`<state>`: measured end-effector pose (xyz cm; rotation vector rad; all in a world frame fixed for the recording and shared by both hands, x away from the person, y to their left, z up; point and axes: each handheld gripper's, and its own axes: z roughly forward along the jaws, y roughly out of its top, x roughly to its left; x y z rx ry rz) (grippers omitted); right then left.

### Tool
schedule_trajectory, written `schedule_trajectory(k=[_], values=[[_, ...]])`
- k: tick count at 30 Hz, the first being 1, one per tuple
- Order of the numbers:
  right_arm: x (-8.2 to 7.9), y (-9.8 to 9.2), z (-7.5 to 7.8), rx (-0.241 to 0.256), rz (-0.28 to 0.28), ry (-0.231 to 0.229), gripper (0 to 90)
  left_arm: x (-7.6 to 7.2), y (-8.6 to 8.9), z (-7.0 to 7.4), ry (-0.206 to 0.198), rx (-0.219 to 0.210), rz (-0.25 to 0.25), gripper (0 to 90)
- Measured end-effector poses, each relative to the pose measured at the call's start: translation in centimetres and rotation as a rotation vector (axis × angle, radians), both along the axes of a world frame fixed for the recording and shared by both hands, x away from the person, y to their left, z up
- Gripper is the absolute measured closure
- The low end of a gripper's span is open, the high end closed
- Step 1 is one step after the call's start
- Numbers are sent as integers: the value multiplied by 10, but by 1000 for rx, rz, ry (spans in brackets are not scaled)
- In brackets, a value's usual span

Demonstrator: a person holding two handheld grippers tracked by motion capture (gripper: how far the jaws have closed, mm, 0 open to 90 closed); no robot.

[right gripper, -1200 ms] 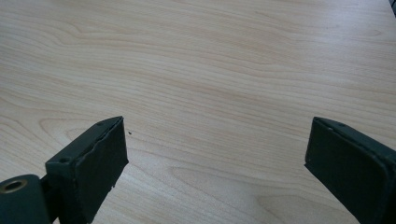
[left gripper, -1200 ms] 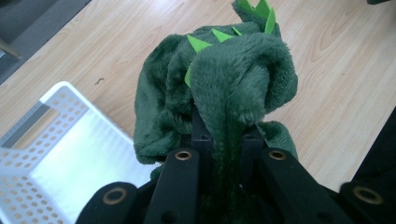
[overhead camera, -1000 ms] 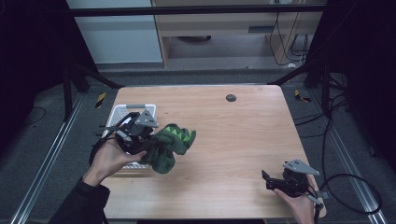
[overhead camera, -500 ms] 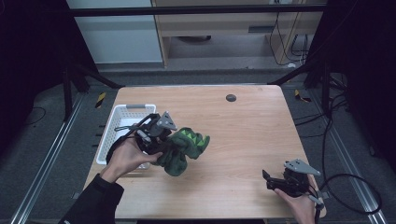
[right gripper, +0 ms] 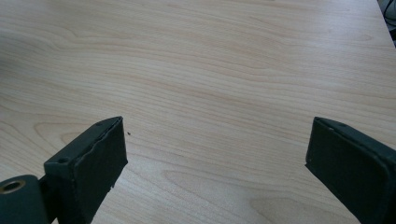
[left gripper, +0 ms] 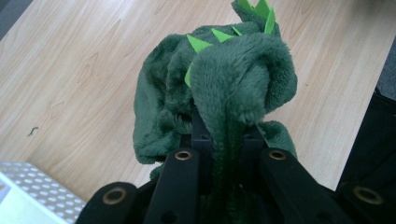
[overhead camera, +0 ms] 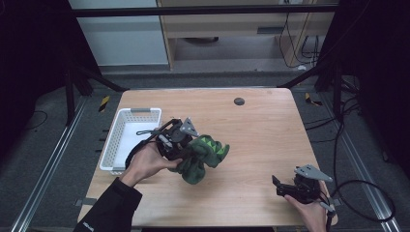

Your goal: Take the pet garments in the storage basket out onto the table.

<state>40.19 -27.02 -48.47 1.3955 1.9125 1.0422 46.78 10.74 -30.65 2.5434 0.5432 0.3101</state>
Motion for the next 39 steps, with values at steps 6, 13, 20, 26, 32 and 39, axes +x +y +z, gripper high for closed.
schedule_trajectory(k=[6,13,20,26,32,39], values=[[0,-1,0,1,0,0,53,4,-9,-7,12,7,-18,817],[0,0,0,-2,1,-3,53,8,-17,-14,20,10,-24,817],[0,0,0,-3,-2,-4,52,11,-25,-23,27,21,-32,817],[0,0,1,-7,-3,-13,49,15,-31,-32,43,30,-41,817],[0,-1,0,-6,-10,-15,48,18,-38,-41,58,47,-51,817],[0,-1,0,-7,-6,-15,48,21,-47,-54,79,67,-59,817]])
